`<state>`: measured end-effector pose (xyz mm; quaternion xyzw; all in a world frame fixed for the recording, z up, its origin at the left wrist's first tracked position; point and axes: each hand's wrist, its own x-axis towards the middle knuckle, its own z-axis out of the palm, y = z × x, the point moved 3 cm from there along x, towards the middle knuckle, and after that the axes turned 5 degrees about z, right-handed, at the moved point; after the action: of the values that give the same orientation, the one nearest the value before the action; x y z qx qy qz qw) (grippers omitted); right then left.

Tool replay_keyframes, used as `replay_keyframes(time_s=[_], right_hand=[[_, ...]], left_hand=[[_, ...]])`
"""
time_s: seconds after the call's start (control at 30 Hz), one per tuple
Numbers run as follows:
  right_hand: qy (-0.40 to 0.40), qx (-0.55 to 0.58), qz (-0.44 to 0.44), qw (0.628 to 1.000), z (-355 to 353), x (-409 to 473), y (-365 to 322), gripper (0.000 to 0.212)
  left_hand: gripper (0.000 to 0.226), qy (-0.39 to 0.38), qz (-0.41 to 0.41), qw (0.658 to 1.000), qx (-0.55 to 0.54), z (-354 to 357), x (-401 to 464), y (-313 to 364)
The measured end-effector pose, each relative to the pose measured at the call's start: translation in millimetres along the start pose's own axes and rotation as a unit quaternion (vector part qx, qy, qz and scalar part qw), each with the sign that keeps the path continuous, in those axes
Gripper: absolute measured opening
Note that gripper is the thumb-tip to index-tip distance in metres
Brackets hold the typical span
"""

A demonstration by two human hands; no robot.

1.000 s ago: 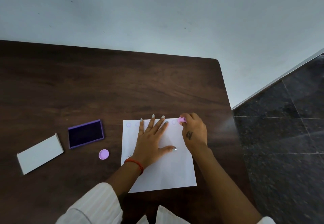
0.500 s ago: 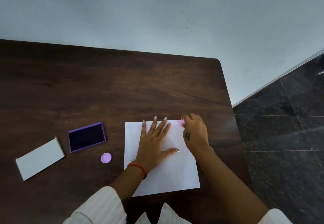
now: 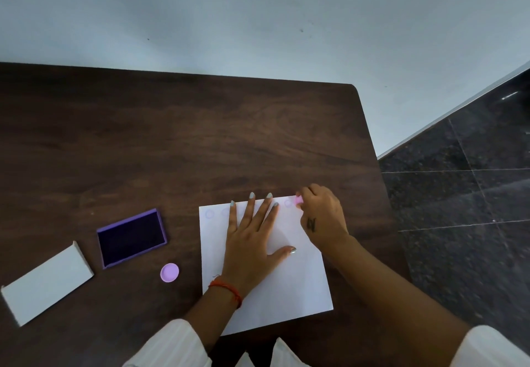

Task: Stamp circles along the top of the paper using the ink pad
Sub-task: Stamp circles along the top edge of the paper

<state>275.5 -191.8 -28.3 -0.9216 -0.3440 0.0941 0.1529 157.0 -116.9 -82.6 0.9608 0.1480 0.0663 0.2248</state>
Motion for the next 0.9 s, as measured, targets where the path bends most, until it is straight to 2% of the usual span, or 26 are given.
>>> replay_keyframes(time_s=[0.47,0.7,0.8,0.83,0.9], right_hand=[[0.05,-0.047,-0.051,0.996,4.4,0.3,1.6,0.027],[0.005,-0.026,-0.056,0.998,-3.7,0.7,-0.3,0.015],[-0.033,0.015,-0.012,0.999,-15.8,6.5,3.9,0.012],[-0.021,0.046,0.022,0.998,-23.1,6.2,5.4,0.013],[0.052,0.149,0.106,0.982,-40.2,-1.2,10.9,0.013]], left_hand=[[0.08,0.007,-0.002,1.0,-0.001,0.5,-0.4,-1.1],[0.081,0.001,0.001,1.0,-0.015,-3.2,-0.6,0.3],[0.083,-0.009,0.0,1.0,-0.015,-0.9,-1.8,-0.4],[0.084,-0.012,0.001,1.0,-0.01,-0.1,-1.5,-1.2],[0.084,-0.014,0.001,1.0,-0.005,1.4,-1.2,-2.9]])
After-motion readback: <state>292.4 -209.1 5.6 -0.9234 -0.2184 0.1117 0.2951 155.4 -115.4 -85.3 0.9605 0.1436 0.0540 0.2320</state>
